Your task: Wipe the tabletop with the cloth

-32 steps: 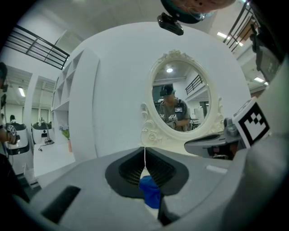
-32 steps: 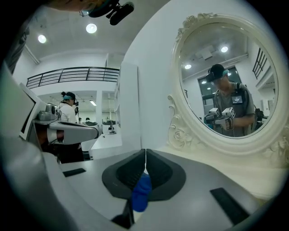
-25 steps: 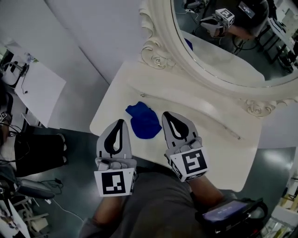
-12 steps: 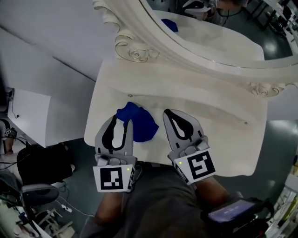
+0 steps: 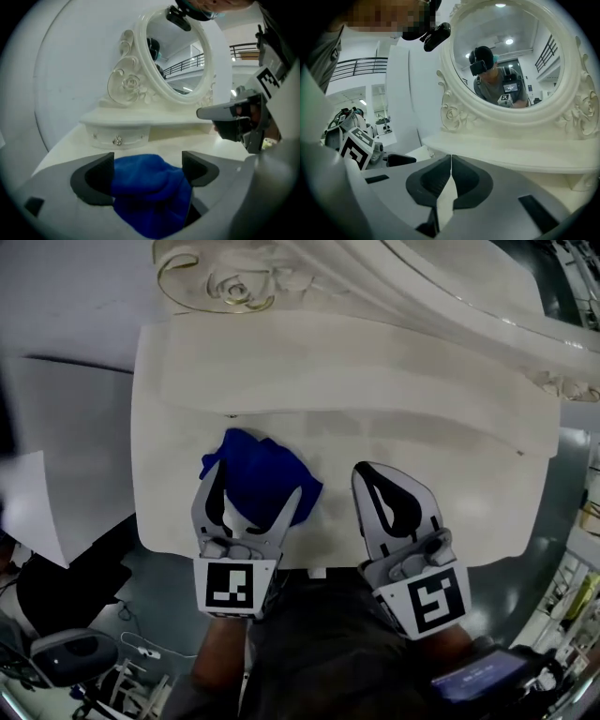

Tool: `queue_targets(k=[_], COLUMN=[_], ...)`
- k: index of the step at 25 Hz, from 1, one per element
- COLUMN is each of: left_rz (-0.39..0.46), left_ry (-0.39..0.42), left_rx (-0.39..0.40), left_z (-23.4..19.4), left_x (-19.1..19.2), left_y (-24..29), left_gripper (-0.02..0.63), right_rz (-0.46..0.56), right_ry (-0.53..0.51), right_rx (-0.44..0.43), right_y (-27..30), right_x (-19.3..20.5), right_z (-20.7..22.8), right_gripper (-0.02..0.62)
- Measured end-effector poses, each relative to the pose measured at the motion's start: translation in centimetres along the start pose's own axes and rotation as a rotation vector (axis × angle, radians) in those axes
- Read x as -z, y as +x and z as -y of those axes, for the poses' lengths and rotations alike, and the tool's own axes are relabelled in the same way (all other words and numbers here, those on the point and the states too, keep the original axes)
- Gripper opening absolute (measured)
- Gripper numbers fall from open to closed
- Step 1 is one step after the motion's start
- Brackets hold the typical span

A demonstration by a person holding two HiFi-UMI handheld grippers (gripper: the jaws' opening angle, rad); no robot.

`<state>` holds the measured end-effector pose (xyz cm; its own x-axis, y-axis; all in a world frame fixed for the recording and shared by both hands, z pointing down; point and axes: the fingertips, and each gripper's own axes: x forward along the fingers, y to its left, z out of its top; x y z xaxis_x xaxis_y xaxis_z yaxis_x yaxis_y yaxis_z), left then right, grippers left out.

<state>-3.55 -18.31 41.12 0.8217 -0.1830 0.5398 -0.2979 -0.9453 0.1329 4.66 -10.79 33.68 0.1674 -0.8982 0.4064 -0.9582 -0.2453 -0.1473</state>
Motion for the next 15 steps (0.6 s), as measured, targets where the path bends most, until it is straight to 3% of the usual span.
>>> queue_targets(k=[2,7,11,15], left_rz=[-0.032,-0.066,-0.072,-0.084], left_ry=[0.003,0.098,0.080,0.061], left_rx=[0.031,0.046,0.030,0.024], left_z=[-0.2,-0.2,-0.3,-0.6], left_x=[1.8,3.7,3.9,3.9], left_y=[1.1,1.7,1.7,1.6], left_gripper=[0.447,0.446,0.438,0.285], right_rz=[-0.022,-0.045,-0.041,-0.013], right_ry=[0.008,0.021,0.030,0.026], right_rx=[0.028,0.079,0.093,0.104], right_y=[0.4,0.8,1.0,0.5], right_x=[1.2,2.9,3.1,2.4], right_z=[0.4,1.1,1.0,1.1], right_gripper=[0.015,0.015,0.015,0.015])
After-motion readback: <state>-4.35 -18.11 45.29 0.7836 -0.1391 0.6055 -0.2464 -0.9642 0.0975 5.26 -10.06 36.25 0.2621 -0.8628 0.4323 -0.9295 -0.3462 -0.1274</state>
